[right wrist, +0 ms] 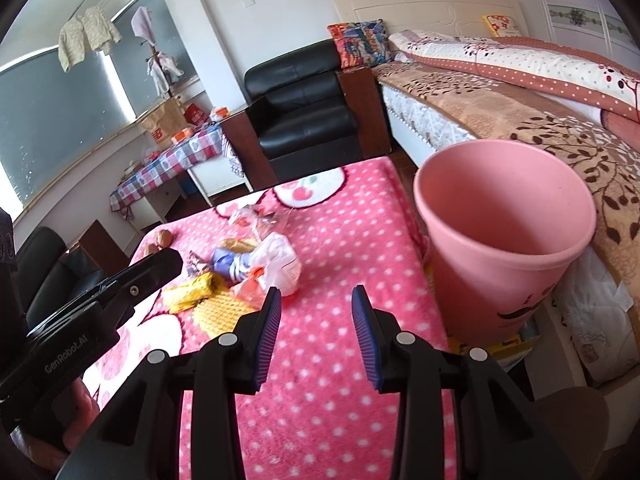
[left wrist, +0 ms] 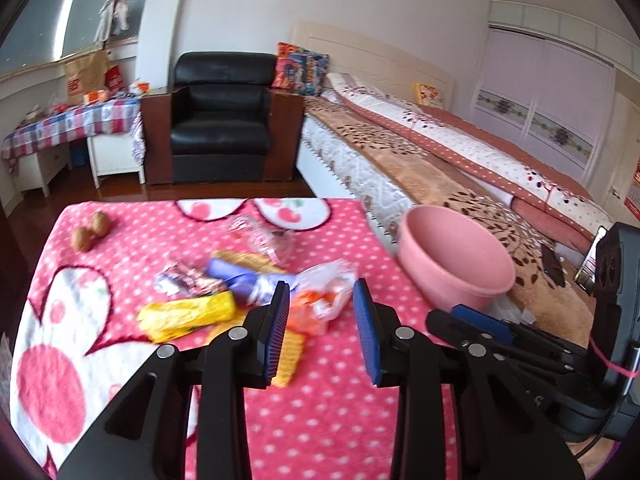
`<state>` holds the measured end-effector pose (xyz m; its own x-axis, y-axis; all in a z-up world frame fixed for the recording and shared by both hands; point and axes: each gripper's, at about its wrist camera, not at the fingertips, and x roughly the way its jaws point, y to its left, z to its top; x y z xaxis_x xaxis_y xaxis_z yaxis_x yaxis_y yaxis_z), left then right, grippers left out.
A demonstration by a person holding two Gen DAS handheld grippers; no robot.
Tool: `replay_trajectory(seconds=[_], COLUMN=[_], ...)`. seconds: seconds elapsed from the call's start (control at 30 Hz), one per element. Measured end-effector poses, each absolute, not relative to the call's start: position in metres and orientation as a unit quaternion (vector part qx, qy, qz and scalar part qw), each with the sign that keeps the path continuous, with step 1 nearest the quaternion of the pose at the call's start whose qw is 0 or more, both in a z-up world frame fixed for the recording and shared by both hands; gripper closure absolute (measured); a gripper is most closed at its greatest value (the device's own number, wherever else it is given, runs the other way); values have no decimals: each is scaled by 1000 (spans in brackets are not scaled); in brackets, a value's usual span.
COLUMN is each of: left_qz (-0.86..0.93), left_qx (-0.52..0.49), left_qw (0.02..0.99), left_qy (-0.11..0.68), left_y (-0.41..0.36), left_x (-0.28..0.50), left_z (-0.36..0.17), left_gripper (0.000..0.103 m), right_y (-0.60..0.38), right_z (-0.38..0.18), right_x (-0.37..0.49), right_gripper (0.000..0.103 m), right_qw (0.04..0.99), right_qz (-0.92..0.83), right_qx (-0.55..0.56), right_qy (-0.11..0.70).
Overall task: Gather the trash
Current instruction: 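Move the left gripper to the crumpled foil wrapper on the table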
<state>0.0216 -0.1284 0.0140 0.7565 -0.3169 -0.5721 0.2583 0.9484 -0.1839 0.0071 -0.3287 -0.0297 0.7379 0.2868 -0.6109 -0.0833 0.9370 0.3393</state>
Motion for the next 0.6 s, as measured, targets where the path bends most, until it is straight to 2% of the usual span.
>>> replay_trajectory(seconds=[0.4,0.6], left_qz=[-59,-59], left_qx=[-101,-122], left_qw=[929,923], left_qy=[351,359], left_y=[-51,-45], left_x=[30,49], left_z=[-12,-11], left_gripper=[70,70], right_y=[-304,-303], right_z=[-45,-51], right_x=[16,26], right_gripper=[67,67], right_qw=[910,907], right_qz=[127,128], right_qx=[131,130], right_qy=[372,379])
